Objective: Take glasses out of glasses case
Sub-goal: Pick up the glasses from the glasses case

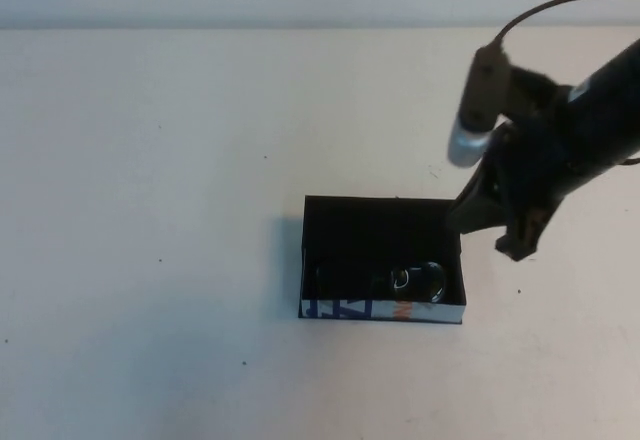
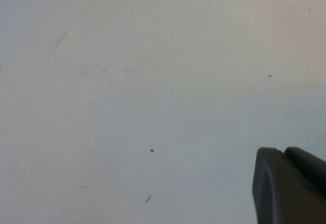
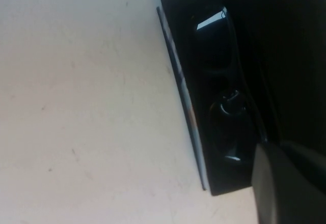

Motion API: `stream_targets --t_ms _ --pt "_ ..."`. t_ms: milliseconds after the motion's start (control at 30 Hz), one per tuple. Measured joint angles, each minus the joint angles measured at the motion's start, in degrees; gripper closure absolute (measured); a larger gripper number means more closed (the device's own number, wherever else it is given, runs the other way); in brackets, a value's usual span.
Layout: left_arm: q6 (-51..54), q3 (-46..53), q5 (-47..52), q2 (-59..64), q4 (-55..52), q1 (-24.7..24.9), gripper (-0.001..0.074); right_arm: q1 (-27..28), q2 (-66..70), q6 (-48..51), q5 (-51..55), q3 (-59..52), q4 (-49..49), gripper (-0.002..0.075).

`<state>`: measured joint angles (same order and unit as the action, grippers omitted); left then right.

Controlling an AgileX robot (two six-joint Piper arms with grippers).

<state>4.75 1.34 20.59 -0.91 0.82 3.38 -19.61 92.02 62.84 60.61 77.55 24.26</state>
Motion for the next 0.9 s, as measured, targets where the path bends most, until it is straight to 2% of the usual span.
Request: stream_targets --t_ms 133,267,400,467,667,733,900 --pt "0.0 0.0 0.0 0.0 0.0 0.0 0.074 -4.41 7.26 0.0 0.12 6.36 -6.25 0.0743" --pt "0.0 0.0 0.0 0.0 0.0 0.0 0.074 -8.14 13.96 -4.08 0.34 11.45 -13.42 0.0743" --pt "0.0 0.0 0.0 0.0 0.0 0.0 0.074 -9.68 19.77 -7.44 1.22 15.67 -15.99 0.0729" --pt "0.0 0.0 0.0 0.0 0.0 0.0 0.074 -9.72 21.87 -7.95 1.37 16.61 -15.13 0.0687" --pt "0.0 0.0 0.0 0.0 0.0 0.0 0.074 -9.72 24.33 -8.06 -0.12 17.15 -12.52 0.0464" --pt "0.0 0.0 0.0 0.0 0.0 0.0 0.074 -9.76 24.45 -8.06 -0.84 17.3 -12.0 0.0431" --pt "0.0 0.0 0.0 0.0 0.0 0.0 0.074 -9.76 24.66 -7.43 -0.94 17.3 -9.89 0.0412"
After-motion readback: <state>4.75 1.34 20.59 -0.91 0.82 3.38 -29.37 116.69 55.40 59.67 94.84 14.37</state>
